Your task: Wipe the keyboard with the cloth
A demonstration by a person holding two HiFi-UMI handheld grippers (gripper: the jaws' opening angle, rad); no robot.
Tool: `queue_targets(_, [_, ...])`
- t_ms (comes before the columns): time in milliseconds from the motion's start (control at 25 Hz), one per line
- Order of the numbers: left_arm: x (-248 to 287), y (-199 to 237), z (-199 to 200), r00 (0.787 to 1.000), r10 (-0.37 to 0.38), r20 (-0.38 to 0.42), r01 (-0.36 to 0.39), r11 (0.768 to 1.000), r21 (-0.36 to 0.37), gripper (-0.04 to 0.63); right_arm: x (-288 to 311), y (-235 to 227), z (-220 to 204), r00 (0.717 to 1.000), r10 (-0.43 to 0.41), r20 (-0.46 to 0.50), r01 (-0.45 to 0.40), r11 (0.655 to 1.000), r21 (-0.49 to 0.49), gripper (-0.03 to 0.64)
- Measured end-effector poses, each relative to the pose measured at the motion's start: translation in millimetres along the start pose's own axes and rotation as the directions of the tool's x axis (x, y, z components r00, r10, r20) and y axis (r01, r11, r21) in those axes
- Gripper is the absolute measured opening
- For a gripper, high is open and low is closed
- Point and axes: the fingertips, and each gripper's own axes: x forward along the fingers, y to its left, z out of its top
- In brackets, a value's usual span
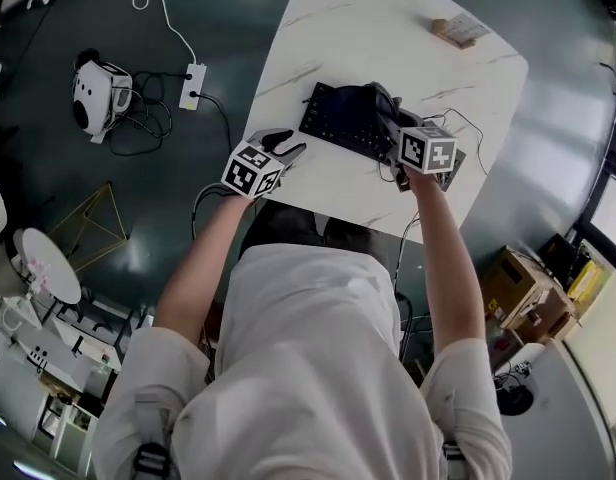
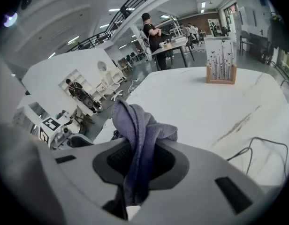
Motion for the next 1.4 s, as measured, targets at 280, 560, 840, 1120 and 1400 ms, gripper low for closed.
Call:
queue_targets(280, [-27.0, -14.5, 11.2, 0.998, 0.026, 0.052, -0.027, 0.999, 0.02, 0.159, -80.6, 7.9, -15.6, 0.991, -0.038, 0.128, 0.04, 0.999, -0.013, 0.087])
queue_targets(560, [-66.8, -29.3, 21.0, 0.984, 0.086, 0.155, -0.092, 0.995, 0.032, 0.052, -175.4, 6.8, -42.2, 0.969, -0.108, 0.221, 0.107, 0.994, 0.015, 0.087])
queue_targets(840, [-95.0, -56.4, 14.2, 0.956, 0.192, 0.221, -0.194, 0.981, -0.015, 0.018, -250.4, -8.7, -93.0, 0.95, -0.145, 0.275, 0.138, 0.989, 0.046, 0.087])
queue_targets(1120, [-121.1, -104.7, -12.9, 0.914, 0.294, 0.279, -0.284, 0.956, -0.076, 0.014, -310.8, -18.0, -148.0, 0.934, -0.133, 0.332, 0.113, 0.991, 0.077, 0.087])
queue_targets(1400, [-128.6, -156.6, -46.7, 0.882, 0.35, 0.316, -0.327, 0.937, -0.124, 0.014, -365.7, -33.4, -199.6, 0.918, -0.13, 0.376, 0.114, 0.991, 0.066, 0.087])
